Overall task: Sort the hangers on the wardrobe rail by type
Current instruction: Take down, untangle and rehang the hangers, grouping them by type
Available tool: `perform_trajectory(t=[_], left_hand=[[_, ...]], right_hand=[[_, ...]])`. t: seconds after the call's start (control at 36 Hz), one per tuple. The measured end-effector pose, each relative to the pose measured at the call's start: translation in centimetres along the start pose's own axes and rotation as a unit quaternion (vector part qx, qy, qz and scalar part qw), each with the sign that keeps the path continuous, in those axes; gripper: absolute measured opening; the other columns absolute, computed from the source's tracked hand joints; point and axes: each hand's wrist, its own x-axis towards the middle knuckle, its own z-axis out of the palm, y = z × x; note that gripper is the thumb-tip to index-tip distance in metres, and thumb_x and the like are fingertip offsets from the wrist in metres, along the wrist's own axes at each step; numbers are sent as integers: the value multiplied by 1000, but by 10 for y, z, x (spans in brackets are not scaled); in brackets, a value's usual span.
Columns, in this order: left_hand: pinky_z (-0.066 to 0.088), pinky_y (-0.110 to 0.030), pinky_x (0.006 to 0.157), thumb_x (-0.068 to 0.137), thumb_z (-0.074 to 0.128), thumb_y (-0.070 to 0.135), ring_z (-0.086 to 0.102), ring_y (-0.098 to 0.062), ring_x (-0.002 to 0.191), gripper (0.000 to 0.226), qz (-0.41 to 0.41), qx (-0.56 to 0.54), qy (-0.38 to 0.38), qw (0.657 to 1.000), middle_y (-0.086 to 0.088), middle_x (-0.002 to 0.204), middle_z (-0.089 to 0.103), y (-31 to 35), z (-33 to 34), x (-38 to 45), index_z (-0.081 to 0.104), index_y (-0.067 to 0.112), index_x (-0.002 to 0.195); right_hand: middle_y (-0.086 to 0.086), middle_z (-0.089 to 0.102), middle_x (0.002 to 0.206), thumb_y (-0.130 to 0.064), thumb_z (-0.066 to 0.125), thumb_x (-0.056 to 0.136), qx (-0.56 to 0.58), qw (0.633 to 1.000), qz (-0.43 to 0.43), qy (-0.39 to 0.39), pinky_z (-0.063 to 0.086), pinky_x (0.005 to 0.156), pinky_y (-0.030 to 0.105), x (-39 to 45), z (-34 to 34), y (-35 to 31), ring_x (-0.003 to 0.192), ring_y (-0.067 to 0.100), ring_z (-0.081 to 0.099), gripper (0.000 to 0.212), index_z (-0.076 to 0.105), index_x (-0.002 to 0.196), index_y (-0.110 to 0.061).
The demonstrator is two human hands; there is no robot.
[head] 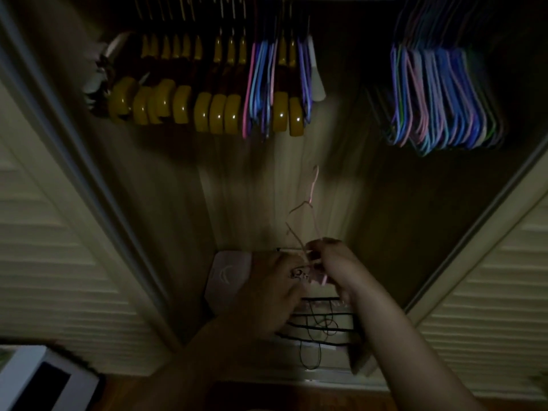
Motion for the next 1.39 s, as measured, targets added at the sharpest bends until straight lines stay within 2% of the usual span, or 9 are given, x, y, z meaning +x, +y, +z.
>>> perform_trajectory(t=[0.17, 0.25, 0.39, 0.64, 0.86, 0.94, 1.06, 1.17, 1.39], left_hand=[[49, -42, 98, 94, 52, 31, 58, -22, 113, 37, 102, 32, 245, 964, -11, 123, 64, 26, -119, 68, 63, 13, 124], [46, -32, 92, 94, 48, 30, 50, -9, 109, 39, 181, 109, 309, 927, -13, 125, 57, 59, -190, 100, 59, 10, 125], [23, -51, 121, 87, 61, 21, 14, -32, 151, 74, 136, 251, 402, 870, -15, 160, 18, 98, -268, 148, 27, 18, 153], [0, -56, 123, 83, 62, 41, -3, -36, 153, 98, 59, 392, 384, 834, -18, 165, 3, 109, -329, 206, 2, 23, 159], [12, -56, 121, 71, 70, 39, 29, -39, 140, 98, 73, 423, 401, 809, -21, 144, 38, 106, -330, 201, 20, 19, 153], [14, -55, 121, 71, 69, 39, 29, -38, 140, 97, 92, 426, 396, 808, -19, 144, 38, 102, -333, 199, 22, 19, 153], [13, -55, 121, 71, 69, 39, 29, -39, 140, 95, 95, 411, 398, 815, -19, 144, 38, 103, -333, 199, 23, 18, 152], [13, -56, 121, 72, 69, 39, 30, -39, 139, 93, 95, 406, 403, 815, -20, 143, 38, 104, -330, 200, 24, 18, 151], [10, -55, 123, 75, 68, 41, 26, -38, 143, 93, 106, 389, 403, 822, -18, 147, 35, 104, -331, 199, 21, 20, 152]], right_hand=[[12, 62, 87, -19, 40, 105, -57, 990, -111, 64, 50, 58, 38, -13, -49, -66, 77, 33, 68, 23, 61, 106, -11], [12, 66, 78, -24, 42, 104, -105, 967, -195, 125, 56, 65, 45, -18, -65, -94, 72, 31, 73, 25, 63, 95, -15], [4, 69, 77, -38, 39, 101, -220, 901, -291, 233, 58, 72, 46, -19, -77, -122, 70, 24, 70, 30, 60, 87, -22], [0, 53, 68, -22, 38, 105, -292, 840, -346, 298, 26, 47, 20, -16, -87, -185, 58, 9, 49, 31, 49, 76, -22], [7, 58, 77, -23, 44, 102, -352, 818, -317, 326, 33, 62, 29, 24, -95, -233, 63, 18, 47, 27, 53, 80, -10], [12, 67, 98, -25, 48, 100, -400, 790, -296, 359, 41, 65, 31, 37, -95, -228, 80, 28, 62, 22, 54, 113, -9], [1, 58, 83, -17, 47, 99, -485, 738, -291, 367, 43, 58, 31, 41, -94, -215, 67, 19, 56, 52, 30, 149, -17], [4, 68, 91, -20, 47, 99, -540, 686, -281, 398, 41, 55, 30, 49, -104, -209, 76, 22, 66, 55, 31, 152, -13], [12, 61, 118, -19, 47, 99, -551, 693, -246, 395, 53, 68, 34, 35, -108, -216, 91, 26, 66, 34, 51, 132, -14]])
